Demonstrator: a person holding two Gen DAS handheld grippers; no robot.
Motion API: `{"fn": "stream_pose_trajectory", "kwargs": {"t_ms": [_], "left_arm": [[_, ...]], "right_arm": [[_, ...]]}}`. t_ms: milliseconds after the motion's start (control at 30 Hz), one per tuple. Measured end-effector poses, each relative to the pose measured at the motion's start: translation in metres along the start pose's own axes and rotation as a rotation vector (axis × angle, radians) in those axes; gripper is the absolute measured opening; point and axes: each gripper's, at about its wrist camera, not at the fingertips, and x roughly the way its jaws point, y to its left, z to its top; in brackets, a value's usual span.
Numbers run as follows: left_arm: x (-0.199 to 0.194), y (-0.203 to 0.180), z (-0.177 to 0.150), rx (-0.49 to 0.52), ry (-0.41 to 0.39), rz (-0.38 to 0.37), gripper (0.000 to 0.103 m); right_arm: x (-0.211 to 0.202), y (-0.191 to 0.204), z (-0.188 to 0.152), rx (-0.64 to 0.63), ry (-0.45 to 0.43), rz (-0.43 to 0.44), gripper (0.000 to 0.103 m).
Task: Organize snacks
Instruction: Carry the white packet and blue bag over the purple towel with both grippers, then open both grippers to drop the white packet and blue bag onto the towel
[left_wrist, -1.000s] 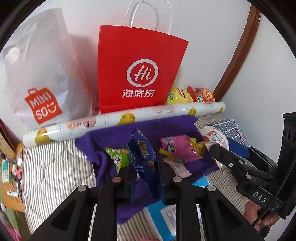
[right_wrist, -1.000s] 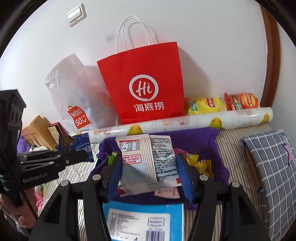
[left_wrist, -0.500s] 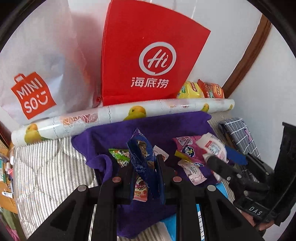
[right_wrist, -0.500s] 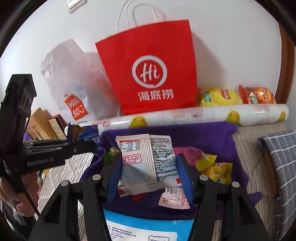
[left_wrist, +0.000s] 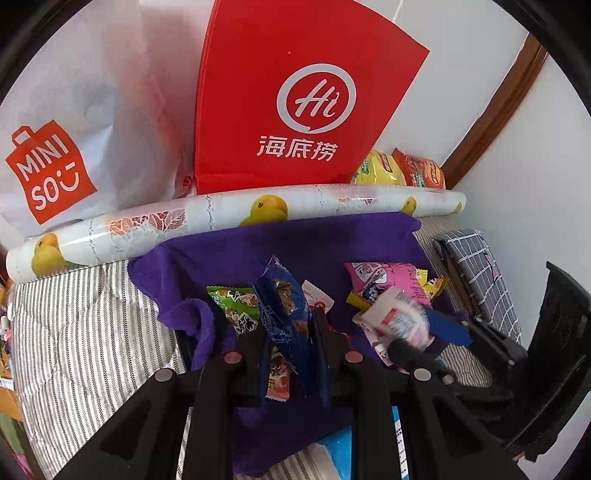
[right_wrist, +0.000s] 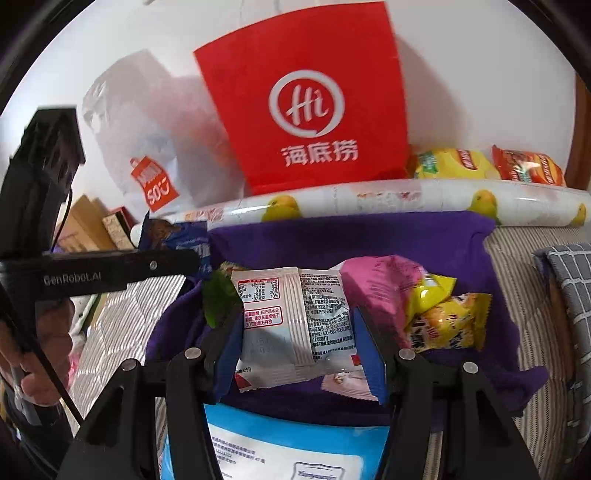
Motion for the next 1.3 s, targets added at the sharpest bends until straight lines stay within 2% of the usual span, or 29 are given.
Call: {"fn": "stream_pose_trajectory", "kwargs": {"t_ms": [133,300,533,667,900,1100,1167,1300], "left_arm": [[0.004,-0.002,-0.001,0.007,0.025,-0.044,0.019],[0.017,-0.008,-0.004,0.026,0.071,-0.033,0.019],[0.020,-0.015,-0.007,0.041,0.079,-0.020,0.019],[0.023,-0.016,-0.007,0.040,0.091,-0.018,0.019],[0.029,-0.014,-0.007,0.027,0.106,-0.013,0.019],[0.032,-0.013,-0.006,0.024,0.120,-0.010,0.019],[0.034,-0.013,-0.007,0.024,0.126,-0.003,0.019],[0.041,-0.013,-0.009,0.023,0.153,0.012,0.019]], "right_arm": [[0.007,0.006,-0.002,-0.029,0.038,-0.012,0.057],[0.015,0.006,-0.004,-0.050,0.076,-0.044,0.057],[0.023,-0.006,-0.003,0.004,0.095,-0.101,0.059],[0.025,-0.006,-0.002,0.008,0.093,-0.099,0.065],[0.016,-0.007,-0.001,0.017,0.056,-0.068,0.069],[-0.005,-0.006,0.002,0.038,-0.006,-0.001,0.069],[-0.013,-0.004,0.003,0.030,-0.045,0.009,0.069],[-0.016,-0.007,0.004,0.044,-0.054,0.010,0.070]]}}
